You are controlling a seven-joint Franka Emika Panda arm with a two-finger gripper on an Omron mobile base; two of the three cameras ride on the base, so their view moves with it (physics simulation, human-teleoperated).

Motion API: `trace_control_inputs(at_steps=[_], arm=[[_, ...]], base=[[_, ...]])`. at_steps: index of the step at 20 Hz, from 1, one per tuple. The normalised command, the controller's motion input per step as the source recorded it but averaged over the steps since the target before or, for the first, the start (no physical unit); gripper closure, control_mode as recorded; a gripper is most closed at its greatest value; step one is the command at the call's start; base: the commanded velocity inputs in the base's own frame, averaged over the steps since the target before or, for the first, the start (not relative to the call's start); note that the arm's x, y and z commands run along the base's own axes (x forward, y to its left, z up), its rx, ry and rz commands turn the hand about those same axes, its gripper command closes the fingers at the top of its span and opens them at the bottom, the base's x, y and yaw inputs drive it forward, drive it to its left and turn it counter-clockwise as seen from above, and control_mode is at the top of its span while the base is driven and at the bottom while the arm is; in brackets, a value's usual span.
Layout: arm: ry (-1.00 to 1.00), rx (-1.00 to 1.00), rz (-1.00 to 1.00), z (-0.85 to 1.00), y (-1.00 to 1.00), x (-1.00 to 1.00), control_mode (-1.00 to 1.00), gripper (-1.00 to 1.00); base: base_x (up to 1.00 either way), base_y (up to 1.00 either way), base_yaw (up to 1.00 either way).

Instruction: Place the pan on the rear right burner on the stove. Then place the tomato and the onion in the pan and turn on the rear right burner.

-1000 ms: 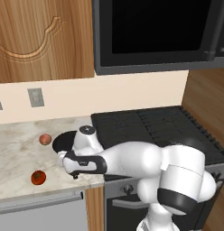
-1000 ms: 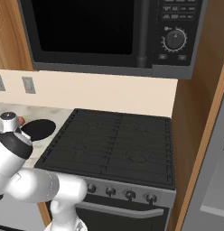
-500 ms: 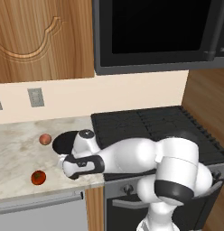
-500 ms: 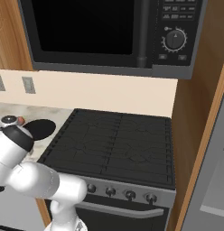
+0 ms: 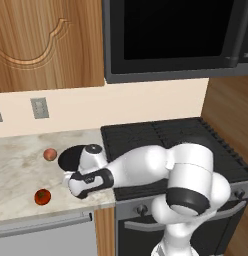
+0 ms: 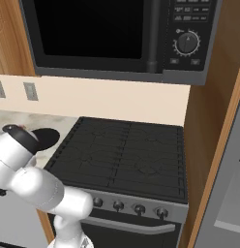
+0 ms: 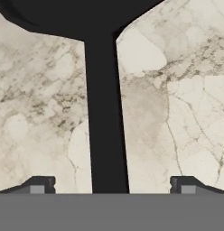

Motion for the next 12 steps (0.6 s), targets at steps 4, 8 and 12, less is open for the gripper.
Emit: trace_control_inputs(at_steps=[4, 8, 12], arm=[[0.00, 0.00, 0.00, -0.11, 0.09, 0.03, -1.00, -1.00], [0.00, 0.00, 0.00, 0.00, 0.01, 0.00, -1.00, -1.00], [0.00, 0.00, 0.00, 0.00, 0.00, 0.00, -1.00, -1.00]], base=[[0.00, 0.00, 0.00], [0.00, 0.00, 0.00], [0.00, 0.00, 0.00]])
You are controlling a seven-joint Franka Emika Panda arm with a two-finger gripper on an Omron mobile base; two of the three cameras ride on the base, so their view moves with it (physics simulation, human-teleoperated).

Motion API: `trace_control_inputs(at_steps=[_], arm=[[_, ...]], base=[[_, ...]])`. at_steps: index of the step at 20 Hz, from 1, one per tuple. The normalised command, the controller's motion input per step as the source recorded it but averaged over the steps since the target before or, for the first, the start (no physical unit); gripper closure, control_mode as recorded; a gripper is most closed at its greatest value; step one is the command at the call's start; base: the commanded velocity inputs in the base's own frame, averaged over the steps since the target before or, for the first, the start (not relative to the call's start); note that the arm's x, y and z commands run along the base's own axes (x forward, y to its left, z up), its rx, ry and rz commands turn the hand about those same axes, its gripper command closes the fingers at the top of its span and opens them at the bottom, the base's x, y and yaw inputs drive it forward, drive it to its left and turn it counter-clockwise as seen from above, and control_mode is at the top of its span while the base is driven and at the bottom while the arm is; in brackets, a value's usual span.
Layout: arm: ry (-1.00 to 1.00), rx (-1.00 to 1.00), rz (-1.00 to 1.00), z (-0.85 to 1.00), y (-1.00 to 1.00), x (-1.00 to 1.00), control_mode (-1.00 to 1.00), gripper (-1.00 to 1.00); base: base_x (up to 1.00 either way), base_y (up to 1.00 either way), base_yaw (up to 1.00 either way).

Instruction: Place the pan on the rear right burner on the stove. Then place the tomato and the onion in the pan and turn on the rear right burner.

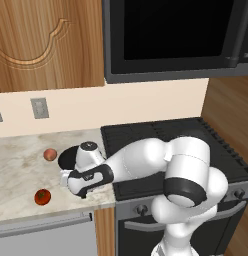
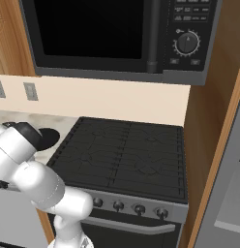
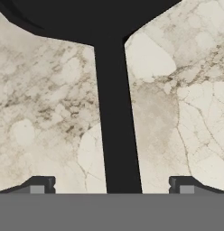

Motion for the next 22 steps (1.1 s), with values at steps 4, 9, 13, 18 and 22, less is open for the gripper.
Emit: trace_control_inputs(at_steps=[4, 9, 13, 18, 22], arm=[[0.00, 0.00, 0.00, 0.00, 0.00, 0.00, -1.00, -1.00], [0.03, -0.01, 0.00, -0.25, 0.00, 0.00, -1.00, -1.00], [0.08, -0.03, 0.00, -0.39, 0.00, 0.00, -1.00, 1.00], [0.09, -0.06, 0.00, -0.33, 0.00, 0.00, -1.00, 1.00], [0.03, -0.01, 0.00, -0.10, 0.00, 0.00, -1.00, 1.00]], base=[[0.00, 0.00, 0.00], [0.00, 0.00, 0.00], [0.00, 0.00, 0.00], [0.00, 0.00, 0.00], [0.00, 0.00, 0.00]])
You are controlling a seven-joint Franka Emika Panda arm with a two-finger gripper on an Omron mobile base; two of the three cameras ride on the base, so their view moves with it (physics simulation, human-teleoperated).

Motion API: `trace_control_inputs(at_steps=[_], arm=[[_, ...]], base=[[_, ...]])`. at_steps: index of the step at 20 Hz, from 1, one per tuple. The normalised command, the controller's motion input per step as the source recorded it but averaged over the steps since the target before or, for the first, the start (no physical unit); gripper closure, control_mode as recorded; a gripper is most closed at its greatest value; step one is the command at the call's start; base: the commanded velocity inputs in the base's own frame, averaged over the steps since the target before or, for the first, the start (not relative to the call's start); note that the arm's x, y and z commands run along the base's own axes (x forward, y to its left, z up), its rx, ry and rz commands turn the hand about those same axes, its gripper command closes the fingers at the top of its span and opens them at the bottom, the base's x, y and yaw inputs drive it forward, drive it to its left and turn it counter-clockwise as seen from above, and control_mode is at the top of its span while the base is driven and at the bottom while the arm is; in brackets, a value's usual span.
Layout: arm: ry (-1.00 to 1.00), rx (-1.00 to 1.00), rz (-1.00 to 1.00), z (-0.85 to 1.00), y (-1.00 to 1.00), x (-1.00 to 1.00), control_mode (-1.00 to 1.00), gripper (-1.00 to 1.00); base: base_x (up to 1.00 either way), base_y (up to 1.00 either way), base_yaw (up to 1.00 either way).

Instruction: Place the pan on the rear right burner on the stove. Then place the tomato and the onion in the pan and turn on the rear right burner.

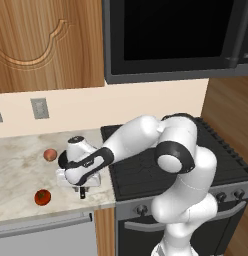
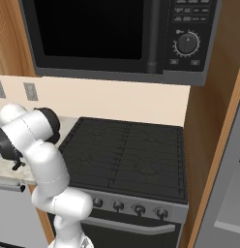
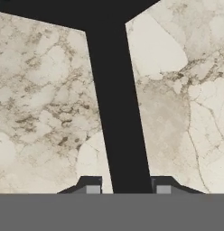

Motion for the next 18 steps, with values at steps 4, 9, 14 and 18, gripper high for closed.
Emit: trace_control_inputs(at_steps=[4, 9, 14, 18], arm=[[0.00, 0.00, 0.00, 0.00, 0.00, 0.00, -1.00, 1.00], [0.00, 0.00, 0.00, 0.00, 0.00, 0.00, -1.00, 1.00], [0.00, 0.00, 0.00, 0.00, 0.00, 0.00, -1.00, 1.00], [-0.07, 0.03, 0.00, 0.13, -0.11, -0.04, -1.00, 1.00]], base=[[0.00, 0.00, 0.00], [0.00, 0.00, 0.00], [0.00, 0.00, 0.00], [0.00, 0.00, 0.00]])
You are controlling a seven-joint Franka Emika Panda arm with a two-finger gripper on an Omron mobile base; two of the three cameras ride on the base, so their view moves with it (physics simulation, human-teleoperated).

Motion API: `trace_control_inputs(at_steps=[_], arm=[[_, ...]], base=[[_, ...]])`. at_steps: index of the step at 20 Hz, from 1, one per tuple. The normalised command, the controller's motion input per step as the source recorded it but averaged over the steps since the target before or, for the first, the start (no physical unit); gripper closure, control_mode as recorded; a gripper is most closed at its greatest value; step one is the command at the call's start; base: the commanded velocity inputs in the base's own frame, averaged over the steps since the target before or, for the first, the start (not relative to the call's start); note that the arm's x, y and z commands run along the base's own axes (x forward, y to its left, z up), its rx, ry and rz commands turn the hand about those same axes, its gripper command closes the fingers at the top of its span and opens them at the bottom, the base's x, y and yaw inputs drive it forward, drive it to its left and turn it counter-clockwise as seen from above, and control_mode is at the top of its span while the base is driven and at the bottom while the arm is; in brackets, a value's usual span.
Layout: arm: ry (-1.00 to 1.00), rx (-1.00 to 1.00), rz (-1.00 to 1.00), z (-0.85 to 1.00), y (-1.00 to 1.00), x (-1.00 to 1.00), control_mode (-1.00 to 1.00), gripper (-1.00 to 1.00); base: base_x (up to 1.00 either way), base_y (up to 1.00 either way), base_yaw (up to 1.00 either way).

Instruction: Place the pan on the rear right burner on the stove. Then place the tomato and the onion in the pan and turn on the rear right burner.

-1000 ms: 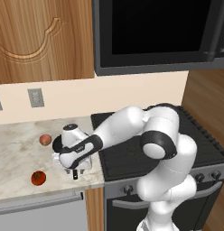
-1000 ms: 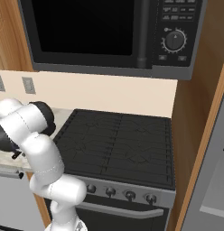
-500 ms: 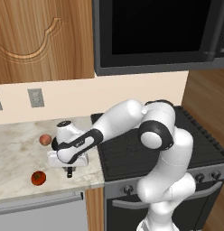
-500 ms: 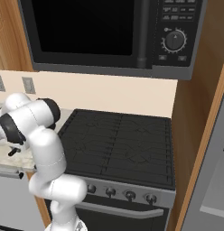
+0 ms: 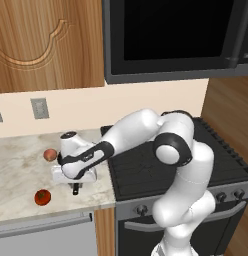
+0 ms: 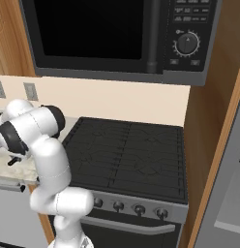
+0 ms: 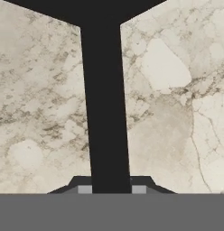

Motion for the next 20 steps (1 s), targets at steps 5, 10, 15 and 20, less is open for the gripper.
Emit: trace_control_inputs(at_steps=[5, 10, 15, 20], arm=[[-0.18, 0.11, 0.00, 0.38, -0.28, -0.27, -1.00, 1.00], [-0.11, 0.09, 0.00, 0.28, -0.29, -0.23, -1.00, 1.00], [-0.01, 0.03, 0.02, 0.23, -0.51, -0.02, -1.00, 1.00], [0.00, 0.00, 0.05, 0.30, -0.59, 0.16, -1.00, 1.00]], base=[[0.00, 0.00, 0.00], [0.00, 0.00, 0.00], [0.00, 0.00, 0.00], [0.00, 0.00, 0.00]])
